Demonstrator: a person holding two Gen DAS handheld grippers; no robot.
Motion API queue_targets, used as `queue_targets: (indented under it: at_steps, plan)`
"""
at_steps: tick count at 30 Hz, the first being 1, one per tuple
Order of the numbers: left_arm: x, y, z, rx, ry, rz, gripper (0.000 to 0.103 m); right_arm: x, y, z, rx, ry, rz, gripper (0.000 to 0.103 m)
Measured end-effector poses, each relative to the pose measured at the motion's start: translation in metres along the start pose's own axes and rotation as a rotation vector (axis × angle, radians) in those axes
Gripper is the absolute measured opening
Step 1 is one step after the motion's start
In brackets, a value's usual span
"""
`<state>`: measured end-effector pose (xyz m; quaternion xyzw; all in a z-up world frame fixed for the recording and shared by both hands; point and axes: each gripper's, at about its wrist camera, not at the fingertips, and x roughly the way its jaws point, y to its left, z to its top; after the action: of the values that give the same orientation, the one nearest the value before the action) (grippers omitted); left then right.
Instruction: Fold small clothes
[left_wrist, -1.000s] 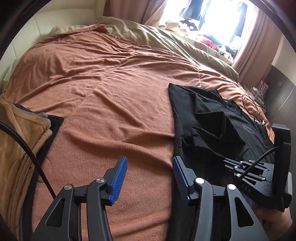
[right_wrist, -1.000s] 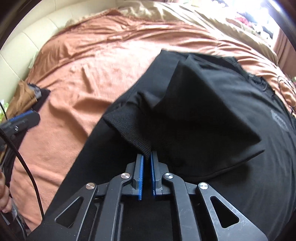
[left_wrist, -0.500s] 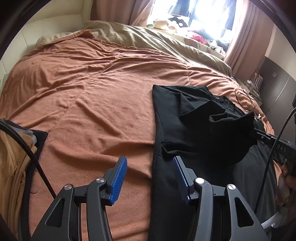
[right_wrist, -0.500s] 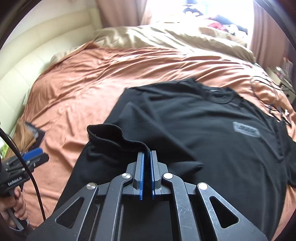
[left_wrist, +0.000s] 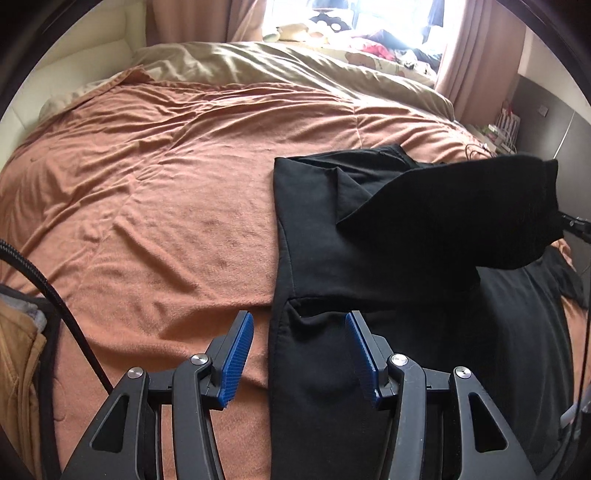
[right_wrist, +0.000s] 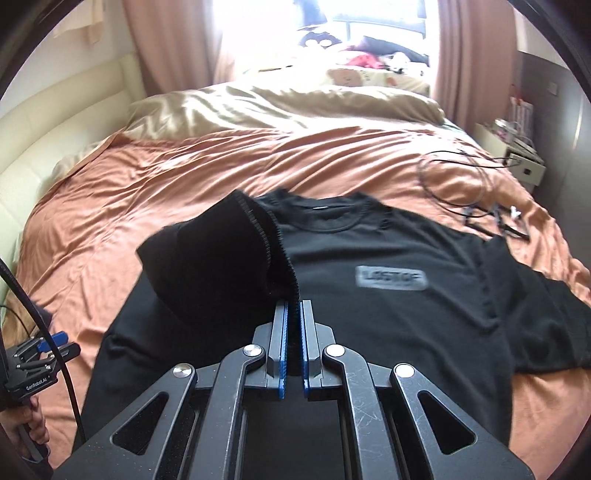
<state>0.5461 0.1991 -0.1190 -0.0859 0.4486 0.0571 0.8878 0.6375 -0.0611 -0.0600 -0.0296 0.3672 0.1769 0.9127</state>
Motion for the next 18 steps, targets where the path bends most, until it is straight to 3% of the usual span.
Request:
queue_targets:
  at_steps: [16,18]
  plan:
    - [0.068,-0.015,0.004,0.121,0.117,0.133,0.054,0.036,-0.059,-0.012,0.178,0.053,-0.113,0.000]
    - [0.072,-0.013,0.003,0.117,0.122,0.148,0.048,0.042,-0.063,-0.015,0.195,0.072,-0.136,0.000]
